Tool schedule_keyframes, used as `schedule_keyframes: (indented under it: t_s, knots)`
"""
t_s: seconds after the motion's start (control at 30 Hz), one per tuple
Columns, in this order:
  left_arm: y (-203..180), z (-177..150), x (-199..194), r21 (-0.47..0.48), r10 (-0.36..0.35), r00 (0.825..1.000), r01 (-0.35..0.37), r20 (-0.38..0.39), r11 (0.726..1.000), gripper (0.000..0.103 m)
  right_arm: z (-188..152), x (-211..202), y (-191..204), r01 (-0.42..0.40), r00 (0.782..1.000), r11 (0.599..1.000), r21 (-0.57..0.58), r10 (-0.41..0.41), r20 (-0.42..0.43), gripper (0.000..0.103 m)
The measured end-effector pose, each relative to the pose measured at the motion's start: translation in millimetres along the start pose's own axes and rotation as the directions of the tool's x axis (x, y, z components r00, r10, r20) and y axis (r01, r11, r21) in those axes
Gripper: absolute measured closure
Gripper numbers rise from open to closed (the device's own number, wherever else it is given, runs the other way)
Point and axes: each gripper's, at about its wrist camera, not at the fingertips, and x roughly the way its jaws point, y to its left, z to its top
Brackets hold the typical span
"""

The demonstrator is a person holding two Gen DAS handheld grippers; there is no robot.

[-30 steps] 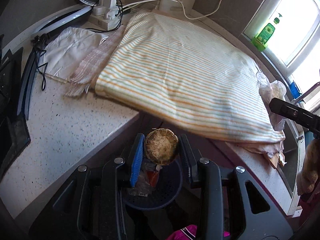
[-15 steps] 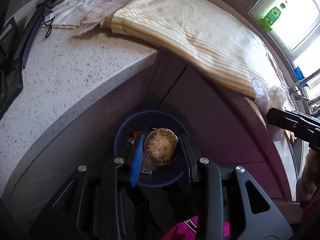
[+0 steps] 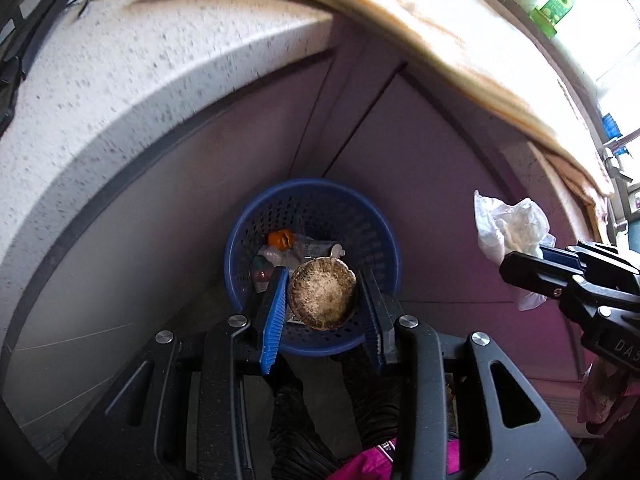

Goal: Collect trash
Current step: 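Carry the brown cap and white tissue down over the blue basket, then open both grippers to drop the cap and tissue into the basket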

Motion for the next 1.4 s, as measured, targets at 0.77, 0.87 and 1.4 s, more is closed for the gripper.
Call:
schedule_keyframes:
  t_s: [0.77, 0.87, 1.4]
  knots:
    - [9.9, -0.6, 52.8, 0.003, 0.04, 0.996, -0.04, -0.082, 0.999, 0.068, -5.5, 74.8, -17.1, 0.059, 0.992, 0.998, 0.037, -0.054, -0.115, 0.079]
    - [9.2, 0.1, 54.0, 0.003, 0.047, 0.995, -0.047, -0.082, 0.999, 0.068, -3.5, 81.2, -17.9, 0.066, 0.991, 0.997, 0.04, -0.06, -0.12, 0.079]
    - [7.2, 4.0, 55.3, 0.01, 0.079, 0.993, -0.078, -0.085, 0.997, 0.063, 1.5, 86.9, -22.1, 0.085, 0.99, 0.996, 0.03, -0.081, -0.117, 0.06]
